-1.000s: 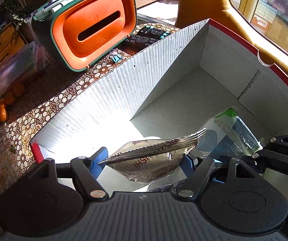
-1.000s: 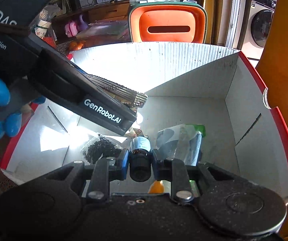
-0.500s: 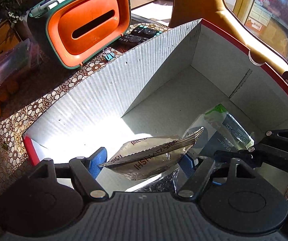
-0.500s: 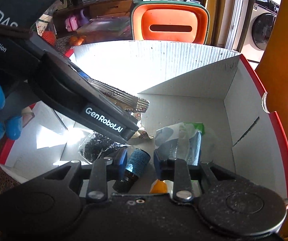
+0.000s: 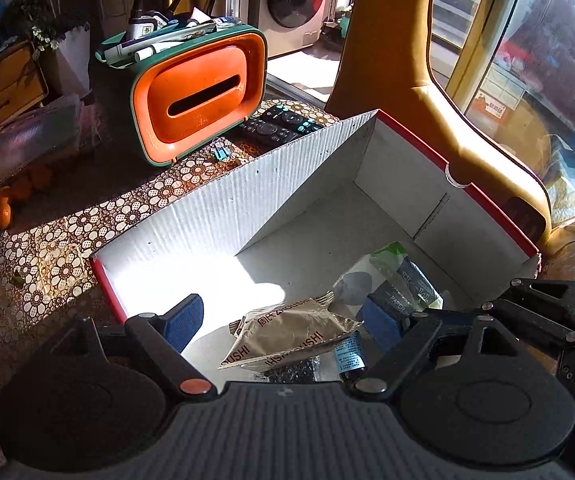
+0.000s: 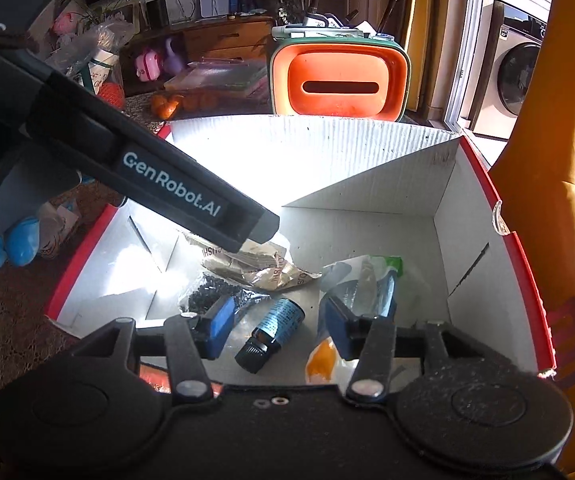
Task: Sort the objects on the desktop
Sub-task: 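Open both tools to drop the foil bag and bottle into the box, then withdraw both tools from the box toward the remaining table items, then grasp the pink binder clip with the left tool while the right tool grasps the cartoon-face pouch, then carry the pink clip and cartoon pouch over the red box with both tools, then open both tools to drop the clip and pouch into the box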
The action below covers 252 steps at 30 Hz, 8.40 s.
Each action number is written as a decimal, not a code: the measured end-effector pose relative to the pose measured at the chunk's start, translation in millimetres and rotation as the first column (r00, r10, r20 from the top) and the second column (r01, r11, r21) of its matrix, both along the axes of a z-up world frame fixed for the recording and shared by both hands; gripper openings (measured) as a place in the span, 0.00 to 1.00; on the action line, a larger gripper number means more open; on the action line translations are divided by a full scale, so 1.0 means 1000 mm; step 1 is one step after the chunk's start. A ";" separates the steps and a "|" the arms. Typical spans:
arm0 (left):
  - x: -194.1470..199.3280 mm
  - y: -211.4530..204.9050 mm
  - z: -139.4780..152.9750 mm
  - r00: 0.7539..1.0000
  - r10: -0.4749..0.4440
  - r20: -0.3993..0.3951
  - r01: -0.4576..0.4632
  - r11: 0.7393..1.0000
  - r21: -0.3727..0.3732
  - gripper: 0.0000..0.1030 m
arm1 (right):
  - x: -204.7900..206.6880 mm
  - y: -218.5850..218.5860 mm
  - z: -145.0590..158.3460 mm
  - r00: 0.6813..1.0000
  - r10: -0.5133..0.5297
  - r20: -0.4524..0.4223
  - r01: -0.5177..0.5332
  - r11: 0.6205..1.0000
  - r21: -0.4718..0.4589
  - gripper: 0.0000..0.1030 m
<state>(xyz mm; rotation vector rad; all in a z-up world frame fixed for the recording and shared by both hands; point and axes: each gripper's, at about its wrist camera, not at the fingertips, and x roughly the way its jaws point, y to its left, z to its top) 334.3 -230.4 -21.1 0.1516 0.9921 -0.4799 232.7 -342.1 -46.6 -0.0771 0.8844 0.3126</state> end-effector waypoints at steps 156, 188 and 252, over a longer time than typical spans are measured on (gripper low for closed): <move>-0.197 0.337 -0.078 0.890 0.395 0.228 -0.376 0.919 -0.122 0.28 | -0.053 0.215 -0.029 0.999 0.040 -0.009 -0.037 0.971 0.235 0.43; -0.235 0.190 0.012 0.933 0.217 0.288 -0.139 0.954 -0.267 0.28 | -0.138 0.082 0.031 0.995 -0.013 0.098 -0.010 0.974 0.228 0.43; -0.058 -0.010 -0.033 0.985 -0.086 0.152 0.091 0.996 -0.024 0.28 | 0.098 -0.010 -0.018 0.987 -0.106 -0.123 0.102 0.994 -0.038 0.44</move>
